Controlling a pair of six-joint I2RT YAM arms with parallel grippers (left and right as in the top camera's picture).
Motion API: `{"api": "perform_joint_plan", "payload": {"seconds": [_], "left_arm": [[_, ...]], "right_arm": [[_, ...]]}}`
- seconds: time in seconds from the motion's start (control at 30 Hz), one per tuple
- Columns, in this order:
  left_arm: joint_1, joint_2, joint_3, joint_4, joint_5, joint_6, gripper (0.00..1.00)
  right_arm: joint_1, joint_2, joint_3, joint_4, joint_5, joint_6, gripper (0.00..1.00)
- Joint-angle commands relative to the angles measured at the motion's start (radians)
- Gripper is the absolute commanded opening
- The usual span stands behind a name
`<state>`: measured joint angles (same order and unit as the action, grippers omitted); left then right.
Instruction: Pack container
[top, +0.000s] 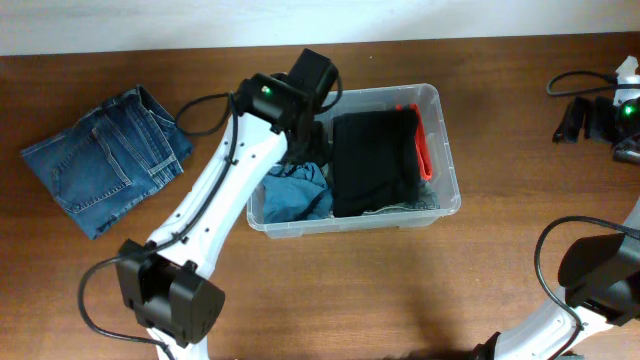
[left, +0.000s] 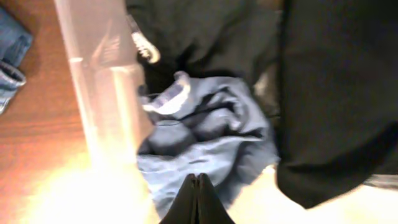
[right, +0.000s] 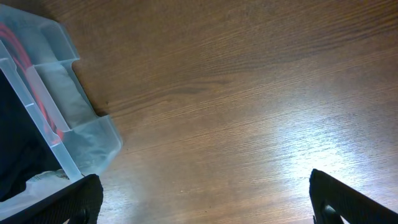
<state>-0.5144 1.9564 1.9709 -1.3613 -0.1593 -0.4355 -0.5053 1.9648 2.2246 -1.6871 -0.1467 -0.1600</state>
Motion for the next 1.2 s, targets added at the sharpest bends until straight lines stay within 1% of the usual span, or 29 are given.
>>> {"api": "perform_joint_plan", "payload": {"seconds": [0.0, 0.13, 0.37, 0.5, 0.6, 0.73, 0.8, 0.87, 1.0, 1.1, 1.17], "left_arm": [[0.034, 0.013, -0.063, 0.019, -0.021, -0.010, 0.01], [0.035, 0.014, -0.161, 0.102, -0.020, -0.024, 0.01], [0.035, 0.014, -0.412, 0.314, 0.006, -0.024, 0.01], [0.039, 0.014, -0.578, 0.488, 0.005, -0.024, 0.01], [0.040, 0.014, -0.636, 0.539, 0.006, -0.024, 0.06], [0.040, 0.014, -0.637, 0.537, 0.006, -0.022, 0.08], [0.040, 0.014, -0.600, 0.502, 0.006, -0.019, 0.08], [0.040, 0.012, -0.520, 0.427, 0.005, -0.019, 0.07], [0.040, 0.012, -0.277, 0.234, 0.005, -0.019, 0.07], [0.040, 0.012, -0.168, 0.141, 0.006, -0.020, 0.08], [0.040, 0.012, -0.147, 0.113, 0.019, -0.020, 0.07]], "right_arm": [[0.001, -0.008, 0.002, 0.000, 0.005, 0.000, 0.98], [0.001, -0.008, 0.002, 0.000, 0.005, 0.000, 0.98], [0.001, -0.008, 0.002, 0.000, 0.005, 0.000, 0.98], [0.001, -0.008, 0.002, 0.000, 0.005, 0.000, 0.98], [0.001, -0.008, 0.002, 0.000, 0.005, 0.000, 0.98], [0.001, -0.008, 0.002, 0.000, 0.005, 0.000, 0.98], [0.001, -0.008, 0.002, 0.000, 0.005, 0.000, 0.98], [0.001, -0.008, 0.002, 0.000, 0.005, 0.000, 0.98], [0.001, -0.008, 0.002, 0.000, 0.005, 0.000, 0.99], [0.001, -0.008, 0.002, 0.000, 0.005, 0.000, 0.98], [0.001, -0.008, 0.002, 0.000, 0.005, 0.000, 0.98]]}}
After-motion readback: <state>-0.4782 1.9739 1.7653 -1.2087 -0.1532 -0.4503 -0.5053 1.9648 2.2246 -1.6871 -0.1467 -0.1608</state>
